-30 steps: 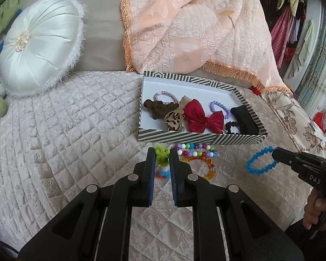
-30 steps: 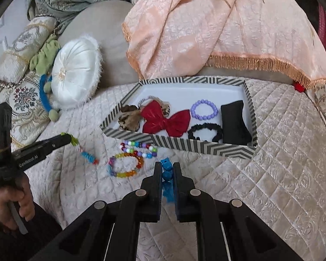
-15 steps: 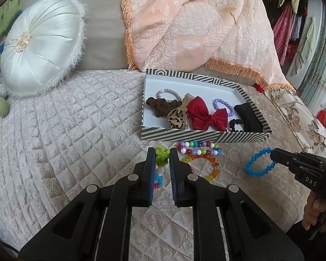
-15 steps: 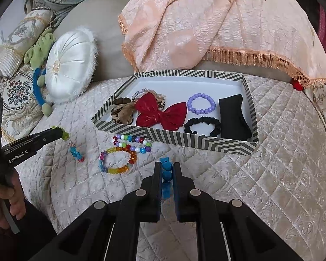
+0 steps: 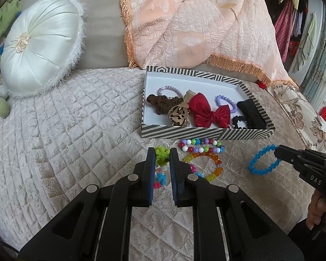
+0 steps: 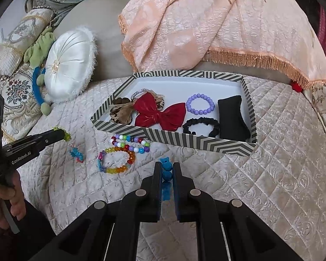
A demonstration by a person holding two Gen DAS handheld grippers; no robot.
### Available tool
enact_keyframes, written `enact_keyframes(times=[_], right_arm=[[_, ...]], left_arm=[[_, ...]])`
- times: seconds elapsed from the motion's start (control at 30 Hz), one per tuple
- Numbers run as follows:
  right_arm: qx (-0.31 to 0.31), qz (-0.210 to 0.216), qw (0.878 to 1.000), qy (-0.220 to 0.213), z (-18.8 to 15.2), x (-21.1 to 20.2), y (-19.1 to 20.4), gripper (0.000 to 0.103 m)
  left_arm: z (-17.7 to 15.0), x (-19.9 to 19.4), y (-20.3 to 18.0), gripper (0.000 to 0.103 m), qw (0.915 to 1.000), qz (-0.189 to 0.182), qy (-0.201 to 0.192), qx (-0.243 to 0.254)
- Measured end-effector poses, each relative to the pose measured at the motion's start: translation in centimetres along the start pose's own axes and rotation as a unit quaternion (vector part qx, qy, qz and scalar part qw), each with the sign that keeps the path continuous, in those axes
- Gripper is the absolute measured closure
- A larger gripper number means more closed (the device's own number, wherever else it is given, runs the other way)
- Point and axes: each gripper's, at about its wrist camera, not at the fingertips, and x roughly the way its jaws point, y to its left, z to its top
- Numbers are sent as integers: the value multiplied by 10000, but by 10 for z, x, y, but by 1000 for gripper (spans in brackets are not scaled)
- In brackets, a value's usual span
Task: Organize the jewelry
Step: 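Carry the green and blue bracelets with both grippers over the white tray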
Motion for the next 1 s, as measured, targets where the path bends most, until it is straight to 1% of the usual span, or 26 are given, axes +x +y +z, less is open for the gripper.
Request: enact_keyframes(times=[0.47, 0.77, 0.87, 1.0], right_arm=[[1, -10, 10000, -32, 1, 0, 0, 95], [-40, 59, 9997, -231, 4, -8, 2, 95], [-48, 83, 9996, -271, 9, -11, 2, 95], [-3, 141, 9992, -380, 30, -15, -1, 95]], left_arm=[[-1, 1, 0, 92, 10000, 25, -4, 11], [3, -12, -4, 92, 9997, -85, -221, 50], [10, -18, -6, 92, 9994, -180, -301, 30], [36, -24, -17, 92, 9986, -320, -412, 129]])
